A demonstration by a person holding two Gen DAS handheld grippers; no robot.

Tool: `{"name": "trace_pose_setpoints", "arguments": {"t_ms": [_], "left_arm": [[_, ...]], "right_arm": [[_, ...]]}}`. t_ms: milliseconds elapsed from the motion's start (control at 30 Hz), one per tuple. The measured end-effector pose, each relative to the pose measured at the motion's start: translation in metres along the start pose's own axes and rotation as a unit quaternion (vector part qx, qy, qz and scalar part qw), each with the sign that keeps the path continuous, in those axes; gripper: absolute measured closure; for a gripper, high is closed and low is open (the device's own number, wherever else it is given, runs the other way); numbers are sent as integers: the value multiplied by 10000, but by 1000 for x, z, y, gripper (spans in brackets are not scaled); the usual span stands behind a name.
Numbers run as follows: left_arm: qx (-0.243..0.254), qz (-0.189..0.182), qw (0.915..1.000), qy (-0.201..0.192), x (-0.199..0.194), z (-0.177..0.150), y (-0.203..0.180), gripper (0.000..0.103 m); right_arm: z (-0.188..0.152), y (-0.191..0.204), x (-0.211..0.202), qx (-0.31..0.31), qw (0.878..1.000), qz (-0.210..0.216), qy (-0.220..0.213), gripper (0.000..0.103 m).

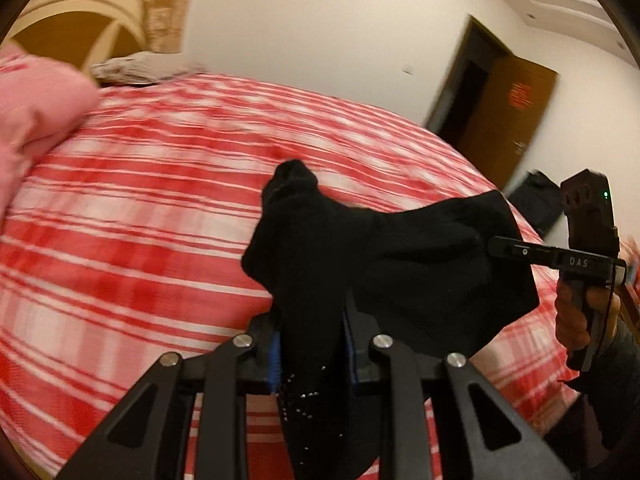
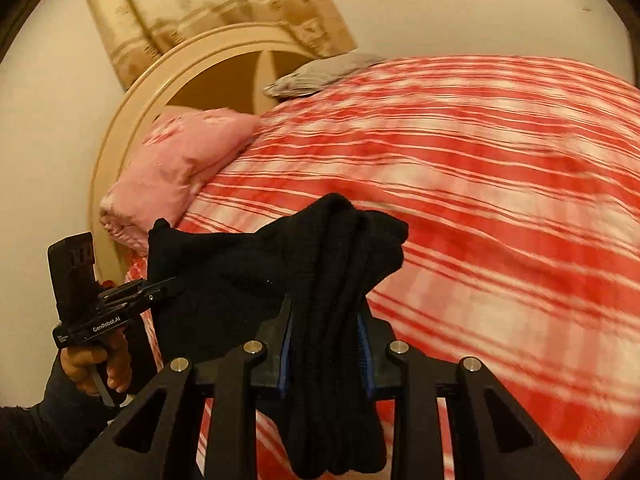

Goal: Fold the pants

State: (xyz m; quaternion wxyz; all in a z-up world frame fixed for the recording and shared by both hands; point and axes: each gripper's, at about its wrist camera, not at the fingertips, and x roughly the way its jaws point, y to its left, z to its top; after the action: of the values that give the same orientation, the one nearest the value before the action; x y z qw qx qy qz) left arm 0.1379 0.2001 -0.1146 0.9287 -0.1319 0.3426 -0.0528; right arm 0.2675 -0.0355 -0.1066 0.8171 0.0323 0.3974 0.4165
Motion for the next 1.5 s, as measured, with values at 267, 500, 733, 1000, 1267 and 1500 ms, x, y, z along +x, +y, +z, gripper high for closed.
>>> {"name": "trace_pose_setpoints", "arguments": {"t_ms": [267,500,733,1000,1267,1500], "left_arm": [[-289,589,9977,149,15,1,60,78],[-225,1159,9926,285,42,-14,75,36],[11,1553,9877,182,45,-16,81,15],[-226,1642,9861,134,49,-18,90,1],[-371,1569,9869,105,48,-21,95,0],[-313,1808,9830,-10,20,-18,79,0]], "right_arm": [[21,18,86,-47,9993,206,297,76],[14,-14,116,483,9966,89,661,65],[6,-30,122,753,9949,-19,677,50],[5,-27,121,652,9955,-226,650,48],[3,-28,121,589,9957,-387,599,42],[2,-1,84,95,9913,-1312,74,40]]}}
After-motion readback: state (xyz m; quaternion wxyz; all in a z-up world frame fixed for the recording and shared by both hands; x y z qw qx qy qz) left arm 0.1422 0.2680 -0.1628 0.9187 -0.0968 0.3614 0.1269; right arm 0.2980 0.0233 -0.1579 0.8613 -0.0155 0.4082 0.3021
